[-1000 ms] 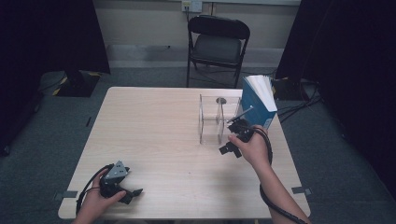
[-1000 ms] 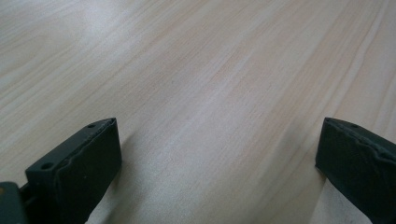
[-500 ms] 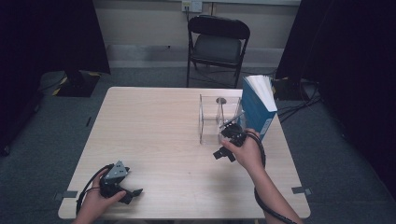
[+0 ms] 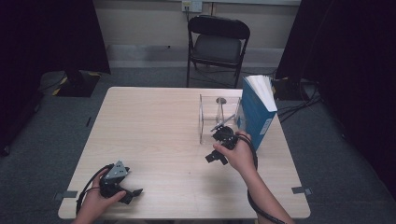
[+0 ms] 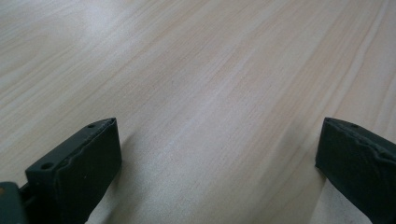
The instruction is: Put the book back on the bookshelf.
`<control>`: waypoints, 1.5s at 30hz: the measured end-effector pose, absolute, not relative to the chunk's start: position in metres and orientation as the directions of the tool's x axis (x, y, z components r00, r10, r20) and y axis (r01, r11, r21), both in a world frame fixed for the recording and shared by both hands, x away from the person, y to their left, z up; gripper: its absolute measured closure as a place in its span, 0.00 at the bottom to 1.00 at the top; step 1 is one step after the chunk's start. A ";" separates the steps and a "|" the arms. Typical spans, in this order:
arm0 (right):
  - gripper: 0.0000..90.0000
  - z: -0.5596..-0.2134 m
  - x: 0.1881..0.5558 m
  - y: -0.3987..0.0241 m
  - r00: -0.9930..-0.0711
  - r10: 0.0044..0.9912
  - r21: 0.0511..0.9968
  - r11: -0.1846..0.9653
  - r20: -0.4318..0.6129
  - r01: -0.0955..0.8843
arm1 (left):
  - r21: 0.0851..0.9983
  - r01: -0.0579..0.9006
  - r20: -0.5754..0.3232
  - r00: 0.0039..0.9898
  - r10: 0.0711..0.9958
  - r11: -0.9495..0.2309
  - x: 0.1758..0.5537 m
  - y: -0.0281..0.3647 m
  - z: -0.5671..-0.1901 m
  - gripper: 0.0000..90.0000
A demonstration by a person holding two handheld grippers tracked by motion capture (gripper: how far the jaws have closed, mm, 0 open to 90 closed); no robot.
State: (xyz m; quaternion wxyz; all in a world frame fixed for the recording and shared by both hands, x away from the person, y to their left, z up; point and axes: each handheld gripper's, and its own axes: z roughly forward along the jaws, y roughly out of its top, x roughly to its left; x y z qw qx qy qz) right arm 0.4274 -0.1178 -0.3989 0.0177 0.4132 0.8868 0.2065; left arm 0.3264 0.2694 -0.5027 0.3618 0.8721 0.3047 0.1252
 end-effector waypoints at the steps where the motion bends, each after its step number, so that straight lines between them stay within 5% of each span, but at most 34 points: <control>1: 0.22 -0.400 0.427 -0.117 -0.654 0.742 0.377 0.570 0.145 0.730 | 0.708 0.441 -0.002 0.783 0.622 -0.552 0.326 0.269 -0.503 0.00; 45: 0.22 -0.441 0.419 -0.063 -0.717 0.667 0.392 0.616 0.200 0.683 | 0.707 0.441 -0.002 0.783 0.622 -0.553 0.327 0.269 -0.503 0.00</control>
